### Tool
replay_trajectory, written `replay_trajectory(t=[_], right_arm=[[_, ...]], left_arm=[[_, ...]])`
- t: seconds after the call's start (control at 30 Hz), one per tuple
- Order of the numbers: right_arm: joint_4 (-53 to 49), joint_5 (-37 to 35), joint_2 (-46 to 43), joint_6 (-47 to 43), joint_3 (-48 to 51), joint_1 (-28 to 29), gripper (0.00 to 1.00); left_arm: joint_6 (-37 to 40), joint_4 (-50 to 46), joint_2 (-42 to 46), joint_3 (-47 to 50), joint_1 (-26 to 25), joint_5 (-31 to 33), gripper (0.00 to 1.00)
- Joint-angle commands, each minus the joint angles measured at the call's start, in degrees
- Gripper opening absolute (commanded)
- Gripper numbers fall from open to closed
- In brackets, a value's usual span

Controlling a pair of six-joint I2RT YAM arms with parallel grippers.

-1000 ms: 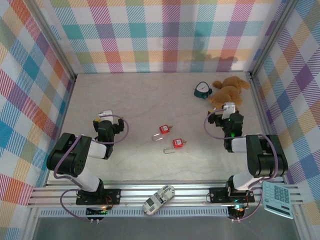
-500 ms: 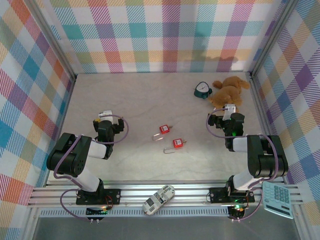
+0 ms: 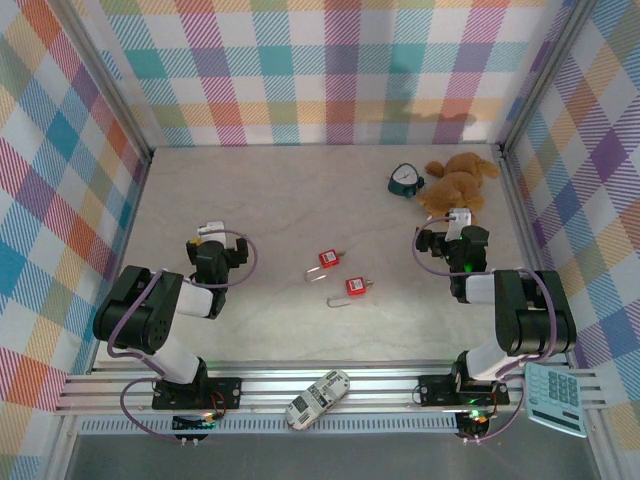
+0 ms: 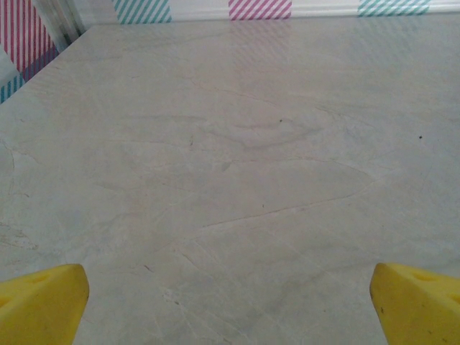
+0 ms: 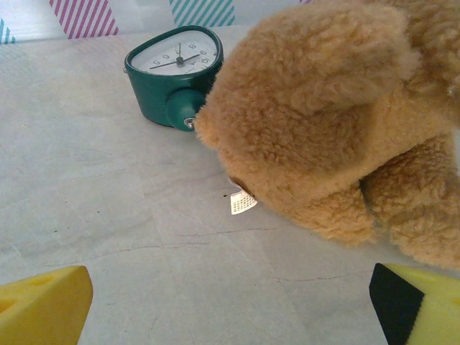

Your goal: Unlock with the key

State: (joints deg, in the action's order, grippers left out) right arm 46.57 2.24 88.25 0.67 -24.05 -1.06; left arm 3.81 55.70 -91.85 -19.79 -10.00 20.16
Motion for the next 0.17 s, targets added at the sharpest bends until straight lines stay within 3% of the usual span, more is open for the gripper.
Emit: replay_trajectory(t=[0.0,0.13], right_arm=[[0.2,1.3,-0.5,0.3,0.3,0.2,0.99],[0.2,1.3,-0.4,0.5,0.3,0.2,0.99]], left_arm=[[-1.2,-0.1,0.9,-1.0,0.9,0.3,1.00],[-1.2,0.2,1.0,-1.0,0.9,0.2,1.00]])
